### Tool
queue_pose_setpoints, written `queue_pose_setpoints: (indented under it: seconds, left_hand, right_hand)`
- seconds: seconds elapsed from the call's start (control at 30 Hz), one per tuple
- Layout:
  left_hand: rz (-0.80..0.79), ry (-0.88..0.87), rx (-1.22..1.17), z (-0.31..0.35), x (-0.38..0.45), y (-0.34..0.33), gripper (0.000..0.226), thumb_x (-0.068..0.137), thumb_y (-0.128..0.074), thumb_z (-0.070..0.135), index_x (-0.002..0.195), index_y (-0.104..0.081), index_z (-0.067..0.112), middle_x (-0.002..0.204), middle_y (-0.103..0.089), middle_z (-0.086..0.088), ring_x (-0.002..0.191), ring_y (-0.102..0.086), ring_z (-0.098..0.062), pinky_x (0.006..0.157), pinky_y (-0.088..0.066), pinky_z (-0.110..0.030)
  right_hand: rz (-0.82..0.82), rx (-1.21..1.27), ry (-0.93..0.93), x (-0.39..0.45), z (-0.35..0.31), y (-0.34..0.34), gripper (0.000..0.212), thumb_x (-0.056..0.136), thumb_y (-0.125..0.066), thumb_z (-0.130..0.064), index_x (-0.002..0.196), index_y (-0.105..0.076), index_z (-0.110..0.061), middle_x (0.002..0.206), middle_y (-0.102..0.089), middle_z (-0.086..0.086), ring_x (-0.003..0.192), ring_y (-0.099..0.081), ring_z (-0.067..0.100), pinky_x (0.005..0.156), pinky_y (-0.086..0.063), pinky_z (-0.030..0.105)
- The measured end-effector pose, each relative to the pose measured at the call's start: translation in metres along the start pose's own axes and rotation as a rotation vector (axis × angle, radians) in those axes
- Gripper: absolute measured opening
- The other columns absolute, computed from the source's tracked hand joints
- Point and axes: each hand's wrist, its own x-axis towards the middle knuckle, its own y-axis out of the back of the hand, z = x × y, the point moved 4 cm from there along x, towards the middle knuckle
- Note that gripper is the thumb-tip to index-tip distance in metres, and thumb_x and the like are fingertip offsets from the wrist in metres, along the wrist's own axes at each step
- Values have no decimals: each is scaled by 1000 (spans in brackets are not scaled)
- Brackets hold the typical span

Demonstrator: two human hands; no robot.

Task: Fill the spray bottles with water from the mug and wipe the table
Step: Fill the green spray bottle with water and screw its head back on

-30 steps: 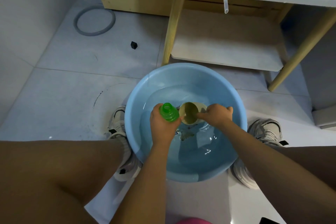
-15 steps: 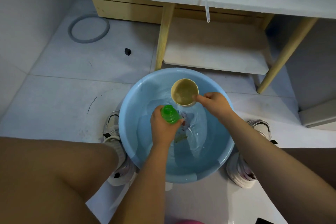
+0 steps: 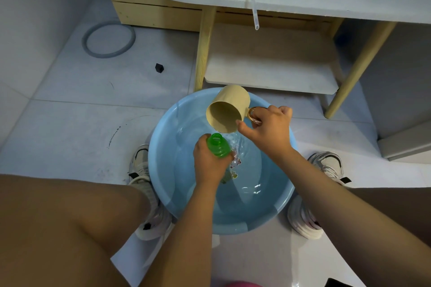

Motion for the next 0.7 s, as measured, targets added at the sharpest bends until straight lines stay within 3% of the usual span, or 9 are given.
queue_pose_setpoints:
  seconds: [0.13,0.27,0.37,0.43,0.7]
  left_hand:
    - [-3,9,20,-1,0,0,58,57,-86,27,105,-55,20,103,-58,4,94,-56,-16,72,-45,-25]
    - [-5,8,10,0,1,0,55,60,-85,25,104,-54,19,101,-56,5,90,-56,-13,63,-41,-14]
    - [-6,23,28,-2,1,-1,60,57,-85,32,106,-53,20,103,-58,3,93,-58,-16,72,-53,-33]
    - [-2,32,30,-3,0,-1,61,56,-85,33,108,-53,21,105,-58,3,94,-58,-17,77,-54,-39]
    - [-20,34,12,-2,0,-1,59,59,-87,24,107,-53,16,104,-57,0,94,-56,-17,69,-40,-21]
  right_hand:
    - [48,-37,63,0,-4,2,44,73,-51,-55,53,-35,-19,48,-29,-11,53,-33,14,72,-13,25]
    - [49,-86,94,-1,-4,0,45,73,-52,-56,53,-39,-18,51,-37,-10,56,-35,14,75,-15,26]
    - [76,-114,112,0,-4,0,46,73,-52,-56,53,-42,-16,51,-38,-9,56,-35,14,75,-15,27]
    - [105,-123,132,0,-5,1,46,73,-53,-55,53,-46,-14,51,-39,-7,57,-35,13,75,-19,30]
    - [202,-162,220,0,-11,6,43,72,-56,-51,54,-51,-13,51,-47,-4,57,-44,18,78,-24,33]
